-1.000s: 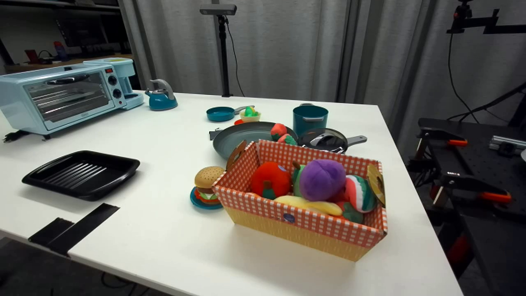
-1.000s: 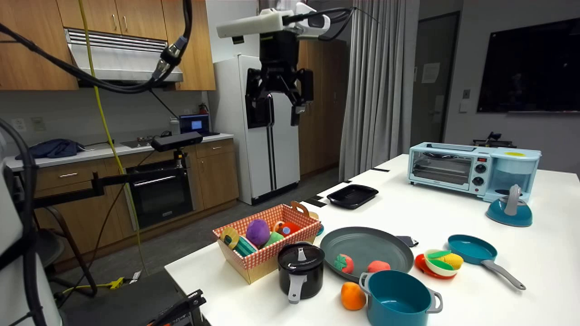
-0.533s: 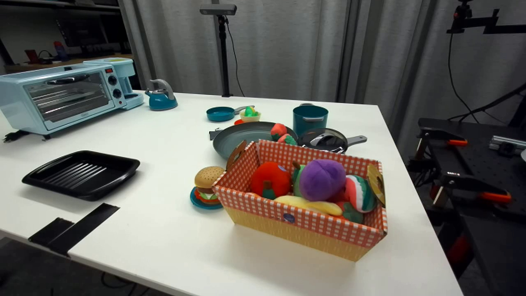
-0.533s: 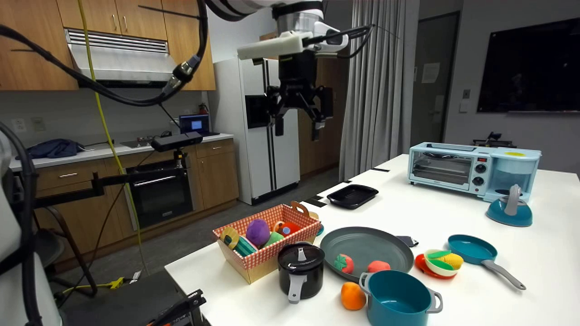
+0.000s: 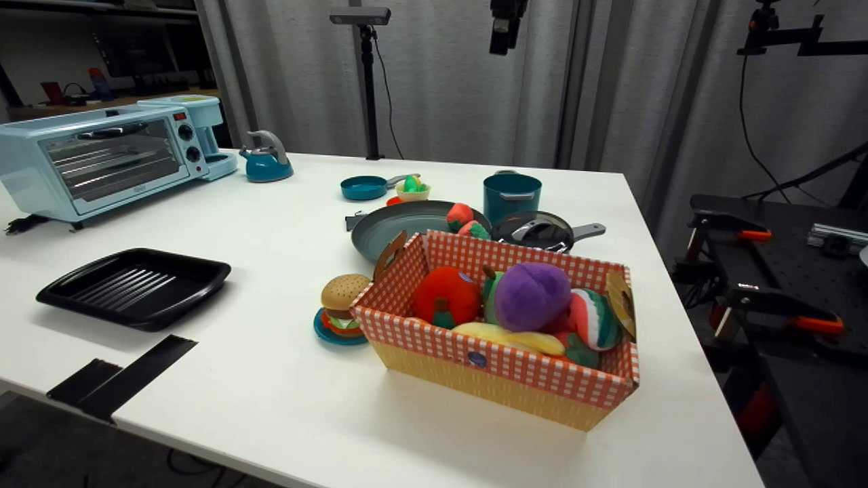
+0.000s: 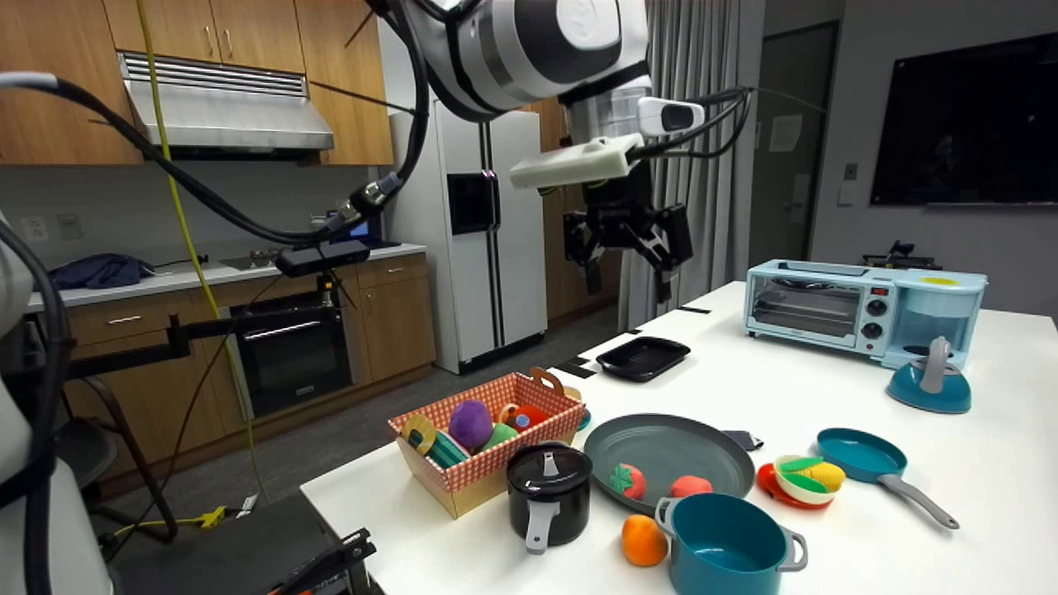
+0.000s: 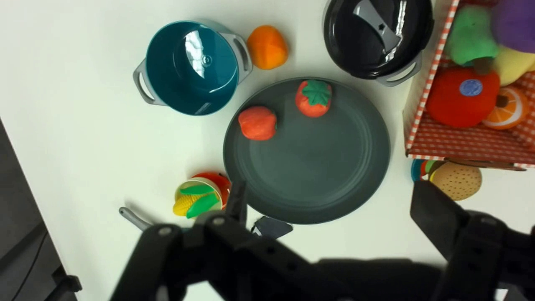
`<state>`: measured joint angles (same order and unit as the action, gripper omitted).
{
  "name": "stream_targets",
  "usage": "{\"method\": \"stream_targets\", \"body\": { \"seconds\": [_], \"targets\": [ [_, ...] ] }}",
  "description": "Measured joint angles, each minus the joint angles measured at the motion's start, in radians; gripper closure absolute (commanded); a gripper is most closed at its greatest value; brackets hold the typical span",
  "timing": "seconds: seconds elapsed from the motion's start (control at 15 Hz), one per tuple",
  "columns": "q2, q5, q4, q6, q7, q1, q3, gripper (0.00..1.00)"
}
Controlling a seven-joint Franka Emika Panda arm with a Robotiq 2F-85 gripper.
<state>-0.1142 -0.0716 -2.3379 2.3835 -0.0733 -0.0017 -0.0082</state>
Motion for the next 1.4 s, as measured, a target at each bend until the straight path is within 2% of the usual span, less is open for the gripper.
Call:
{"method": "stream_targets", "body": {
  "seconds": [0.2, 0.47, 0.8, 1.4],
  "targets": [
    [0.078, -0.032, -0.001, 0.079, 0.070, -0.017, -0.005, 0.00],
    [0.181, -0.125, 0.006, 0.186, 0.246, -0.019, -0.007, 0.00],
    [0.326, -0.198, 0.056, 0.243, 0.414, 0.002, -0.026, 0.00],
    [0.578, -0.201, 0.224, 0.240, 0.388, 0.039, -0.112, 0.00]
  ]
}}
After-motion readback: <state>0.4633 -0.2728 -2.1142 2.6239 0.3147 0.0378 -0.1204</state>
